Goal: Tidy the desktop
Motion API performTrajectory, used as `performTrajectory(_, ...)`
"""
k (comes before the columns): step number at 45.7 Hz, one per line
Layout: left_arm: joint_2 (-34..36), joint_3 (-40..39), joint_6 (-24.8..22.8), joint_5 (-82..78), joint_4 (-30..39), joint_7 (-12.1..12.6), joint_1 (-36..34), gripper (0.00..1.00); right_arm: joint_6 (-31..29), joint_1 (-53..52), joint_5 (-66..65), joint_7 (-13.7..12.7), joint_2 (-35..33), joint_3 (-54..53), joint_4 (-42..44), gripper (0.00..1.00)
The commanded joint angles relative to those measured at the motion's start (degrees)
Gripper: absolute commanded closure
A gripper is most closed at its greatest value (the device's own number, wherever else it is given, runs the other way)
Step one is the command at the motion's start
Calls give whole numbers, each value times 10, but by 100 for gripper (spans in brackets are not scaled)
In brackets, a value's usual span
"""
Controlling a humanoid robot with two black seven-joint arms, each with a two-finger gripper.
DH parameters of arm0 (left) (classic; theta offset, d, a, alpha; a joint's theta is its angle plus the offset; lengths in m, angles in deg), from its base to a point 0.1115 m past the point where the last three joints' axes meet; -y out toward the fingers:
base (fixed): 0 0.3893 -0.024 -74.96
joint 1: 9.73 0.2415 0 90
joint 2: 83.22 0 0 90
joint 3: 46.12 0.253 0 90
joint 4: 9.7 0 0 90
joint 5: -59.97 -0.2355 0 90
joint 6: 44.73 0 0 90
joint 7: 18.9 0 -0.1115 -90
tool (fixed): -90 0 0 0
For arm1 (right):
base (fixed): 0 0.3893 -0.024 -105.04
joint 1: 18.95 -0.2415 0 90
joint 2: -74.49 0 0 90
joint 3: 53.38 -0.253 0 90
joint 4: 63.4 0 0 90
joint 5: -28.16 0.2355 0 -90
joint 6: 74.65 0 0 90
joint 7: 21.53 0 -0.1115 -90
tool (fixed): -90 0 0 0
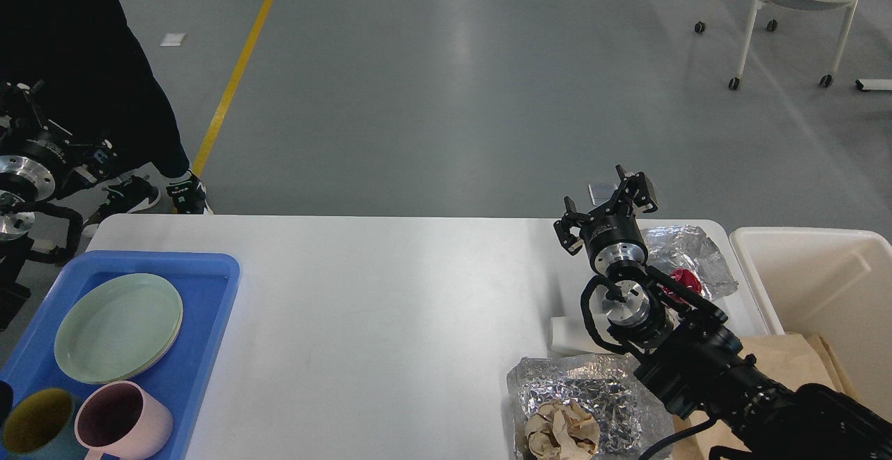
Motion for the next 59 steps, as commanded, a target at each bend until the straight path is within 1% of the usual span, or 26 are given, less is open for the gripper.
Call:
performTrajectory(1,-2,0,0,-1,1,-1,1,3,0,0,0,0,0,0,0,0)
performTrajectory(5,-4,0,0,-1,1,-3,2,3,0,0,0,0,0,0,0,0)
performTrajectory(9,-8,0,0,0,1,-17,2,3,0,0,0,0,0,0,0,0)
performTrajectory(12,-22,0,-1,0,1,-30,2,3,0,0,0,0,0,0,0,0)
performTrajectory(14,-30,-1,-4,1,1,-34,2,3,0,0,0,0,0,0,0,0)
performTrajectory(23,-36,-7,-9,3,1,-36,19,3,0,0,0,0,0,0,0,0)
performTrajectory(38,-52,0,-9,3,1,-35,22,3,0,0,0,0,0,0,0,0)
performTrajectory(43,-58,0,-14,2,1,-35,42,3,0,0,0,0,0,0,1,0)
performTrajectory(45,-66,0,-25,3,1,-35,47,3,0,0,0,0,0,0,1,0)
performTrajectory(49,-96,-1,-64,2,1,-36,54,3,0,0,0,0,0,0,1,0)
performTrajectory(55,-100,-1,-129,2,1,-35,83,3,0,0,0,0,0,0,0,0)
performTrajectory(59,-102,-1,-158,3,1,-35,91,3,0,0,0,0,0,0,0,0)
